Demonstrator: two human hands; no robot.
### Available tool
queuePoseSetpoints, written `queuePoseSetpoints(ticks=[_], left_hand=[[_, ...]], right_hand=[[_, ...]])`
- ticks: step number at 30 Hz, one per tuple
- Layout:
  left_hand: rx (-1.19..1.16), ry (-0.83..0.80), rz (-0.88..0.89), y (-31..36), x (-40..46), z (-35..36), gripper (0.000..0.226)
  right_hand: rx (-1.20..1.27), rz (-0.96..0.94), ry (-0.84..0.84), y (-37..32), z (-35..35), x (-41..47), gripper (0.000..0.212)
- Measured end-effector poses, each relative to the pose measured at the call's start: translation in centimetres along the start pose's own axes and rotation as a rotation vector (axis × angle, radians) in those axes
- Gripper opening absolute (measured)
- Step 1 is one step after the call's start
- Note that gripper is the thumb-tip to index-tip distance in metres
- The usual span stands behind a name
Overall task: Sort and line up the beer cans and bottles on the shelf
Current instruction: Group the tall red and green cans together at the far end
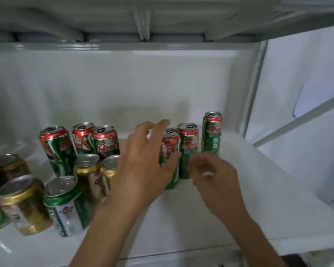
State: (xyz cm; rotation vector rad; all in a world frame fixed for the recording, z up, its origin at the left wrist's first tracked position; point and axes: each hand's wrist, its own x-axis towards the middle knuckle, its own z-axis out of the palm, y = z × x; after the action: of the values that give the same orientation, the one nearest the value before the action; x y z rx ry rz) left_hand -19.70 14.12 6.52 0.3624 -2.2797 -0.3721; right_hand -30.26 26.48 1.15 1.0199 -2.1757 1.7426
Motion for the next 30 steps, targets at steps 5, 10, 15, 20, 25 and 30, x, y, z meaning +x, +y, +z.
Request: queuePoseSetpoints(ticks=[5, 10, 15, 20, 25, 30], left_hand=[[0.199, -0.293, -0.134, -1.0, 4.4, 3.4, 0.081], [0.077, -0.247, -0.170, -2.1, 4.4, 4.7, 0.076], [-0.011, -0.218, -0.119, -2.0, 4.9, 4.8, 0.074], [-0.062, -0.238, -0.046, -1.3, 5.4, 6.4, 0.072], [-0.154, -0.269, -0.033, -0.2, 6.5, 8.4, 0.068], [-0.218, -0.312, 0.002, 1.0, 7.1, 9.6, 0.060]], right_hand=[[0.014, 0.145, -0.241, 4.0, -1.2, 8.1, 0.078], [0.147, 0.224, -0.550, 5.7, -0.1, 10.9, 0.086], [0.151, 0.166, -0.506, 6.8, -1.4, 11.4, 0.072], [0.119, 0.175, -0.321, 8.1, -4.8, 10.1, 0.065], [0.011, 0.190, -0.253, 8.7, -8.0, 9.8, 0.066], [0.022, 0.178, -0.280, 9.0, -8.6, 9.5, 0.070]])
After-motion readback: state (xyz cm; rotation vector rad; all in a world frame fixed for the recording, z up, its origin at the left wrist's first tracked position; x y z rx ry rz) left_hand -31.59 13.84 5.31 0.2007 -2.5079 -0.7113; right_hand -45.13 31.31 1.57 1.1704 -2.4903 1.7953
